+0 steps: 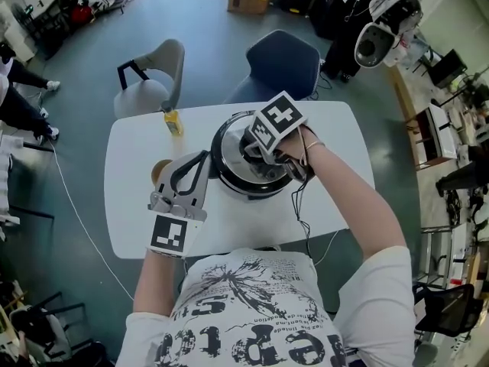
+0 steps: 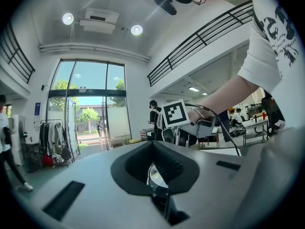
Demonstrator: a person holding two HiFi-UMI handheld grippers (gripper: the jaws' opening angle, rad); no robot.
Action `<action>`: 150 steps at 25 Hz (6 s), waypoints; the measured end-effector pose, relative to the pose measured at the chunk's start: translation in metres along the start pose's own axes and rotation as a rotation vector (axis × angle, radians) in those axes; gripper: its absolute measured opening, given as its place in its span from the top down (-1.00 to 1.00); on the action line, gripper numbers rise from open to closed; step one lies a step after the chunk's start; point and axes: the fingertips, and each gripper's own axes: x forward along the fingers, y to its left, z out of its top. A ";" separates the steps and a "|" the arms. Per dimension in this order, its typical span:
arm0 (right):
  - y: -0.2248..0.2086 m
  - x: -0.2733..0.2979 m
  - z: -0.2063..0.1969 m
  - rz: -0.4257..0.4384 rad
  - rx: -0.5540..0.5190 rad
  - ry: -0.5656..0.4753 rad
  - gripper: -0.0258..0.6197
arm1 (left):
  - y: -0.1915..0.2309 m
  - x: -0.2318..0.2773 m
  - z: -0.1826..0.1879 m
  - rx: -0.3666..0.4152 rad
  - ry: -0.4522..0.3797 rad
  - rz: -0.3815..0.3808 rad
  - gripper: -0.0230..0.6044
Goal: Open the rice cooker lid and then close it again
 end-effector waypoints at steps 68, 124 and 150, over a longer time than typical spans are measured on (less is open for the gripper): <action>-0.133 -0.083 -0.087 0.022 -0.094 -0.122 0.01 | -0.081 0.040 0.010 0.049 0.053 0.249 0.89; 0.017 0.021 -0.008 0.089 -0.083 -0.191 -0.52 | 0.014 -0.024 -0.024 0.032 0.131 0.163 0.89; -0.012 -0.137 -0.026 -0.226 -0.206 -1.033 0.78 | -0.027 0.010 0.006 0.056 0.133 0.189 0.89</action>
